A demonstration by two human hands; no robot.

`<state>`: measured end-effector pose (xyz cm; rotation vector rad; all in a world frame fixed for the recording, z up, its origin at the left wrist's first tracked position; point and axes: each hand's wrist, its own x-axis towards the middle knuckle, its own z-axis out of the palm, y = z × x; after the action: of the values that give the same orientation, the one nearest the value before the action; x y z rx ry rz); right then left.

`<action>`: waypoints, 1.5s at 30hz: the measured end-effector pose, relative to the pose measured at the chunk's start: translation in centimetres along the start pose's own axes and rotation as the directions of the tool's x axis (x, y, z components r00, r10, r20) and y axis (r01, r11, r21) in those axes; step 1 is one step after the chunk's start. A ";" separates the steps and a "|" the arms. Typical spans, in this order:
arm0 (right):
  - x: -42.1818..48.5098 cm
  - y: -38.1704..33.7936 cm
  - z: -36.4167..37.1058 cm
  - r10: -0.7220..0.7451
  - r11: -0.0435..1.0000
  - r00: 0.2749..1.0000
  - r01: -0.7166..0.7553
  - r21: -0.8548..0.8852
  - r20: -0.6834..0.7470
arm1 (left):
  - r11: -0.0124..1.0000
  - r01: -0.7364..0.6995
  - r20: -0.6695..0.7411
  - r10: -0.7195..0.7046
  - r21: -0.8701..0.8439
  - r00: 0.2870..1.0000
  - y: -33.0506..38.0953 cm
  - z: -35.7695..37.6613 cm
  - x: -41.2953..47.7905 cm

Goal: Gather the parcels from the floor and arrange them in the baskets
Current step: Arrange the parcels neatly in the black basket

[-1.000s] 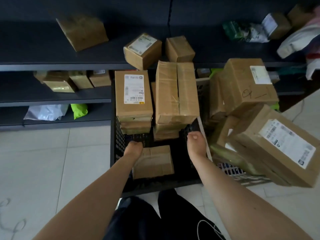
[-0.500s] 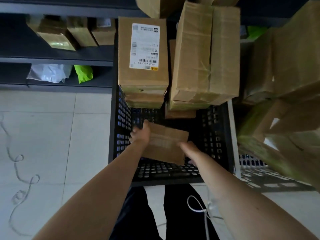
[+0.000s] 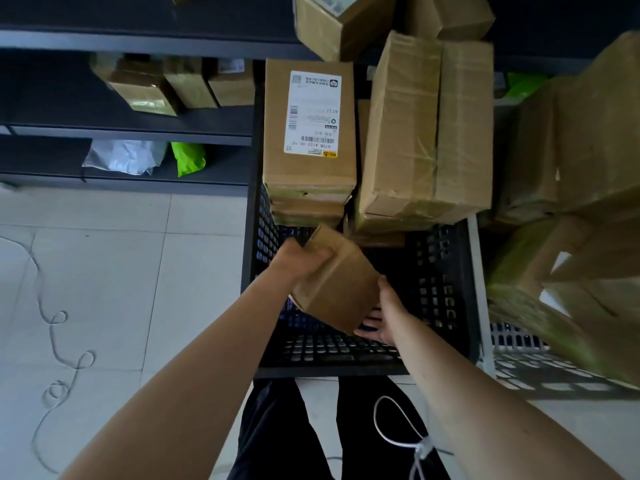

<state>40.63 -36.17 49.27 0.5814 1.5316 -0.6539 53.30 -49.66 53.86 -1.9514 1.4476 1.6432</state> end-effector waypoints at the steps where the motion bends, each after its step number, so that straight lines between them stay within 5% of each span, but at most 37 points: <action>1: 0.3 0.0 0.1 -0.006 0.999 1.000 0.005 0.043 0.006 | 1.000 -0.023 0.040 0.023 -0.003 0.999 -0.1 -0.3 -0.4; 7: 0.1 -0.5 1.4 -0.054 0.975 0.959 -0.010 0.224 0.278 | 0.956 -0.272 0.222 0.243 0.111 0.944 -2.2 -0.3 -3.3; 16: 2.7 -0.2 3.0 -0.085 0.996 0.976 0.084 0.015 0.200 | 0.875 -0.428 0.136 0.407 0.225 0.903 -4.0 0.3 -3.8; 27: 6.1 -0.2 4.3 -0.124 0.989 0.961 0.140 -0.049 0.248 | 0.789 -0.419 0.143 0.399 0.449 0.906 -5.0 4.0 -0.7; 31: 5.2 -0.6 4.5 -0.153 0.932 0.964 0.213 -0.293 0.216 | 0.740 -0.363 0.274 0.246 0.566 0.930 -6.7 4.6 -0.6; 36: 4.0 -0.6 5.0 -0.207 0.880 0.965 0.255 -0.401 0.162 | 0.839 -0.326 0.302 0.206 0.435 0.931 -5.1 4.0 -2.1; 40: 0.6 -1.5 5.4 -0.277 0.844 0.954 0.299 -0.445 0.114 | 0.958 -0.231 0.053 0.225 0.170 0.973 -4.3 2.3 -2.6; 45: -3.5 -4.1 6.4 -0.402 0.818 0.911 0.402 -0.411 0.090 | 0.907 -0.416 -0.298 0.379 -0.069 0.876 -0.6 -1.8 -4.8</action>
<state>42.44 -43.52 52.87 -0.0820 1.7489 -0.6082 55.42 -48.08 58.28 -2.1337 2.0139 1.7084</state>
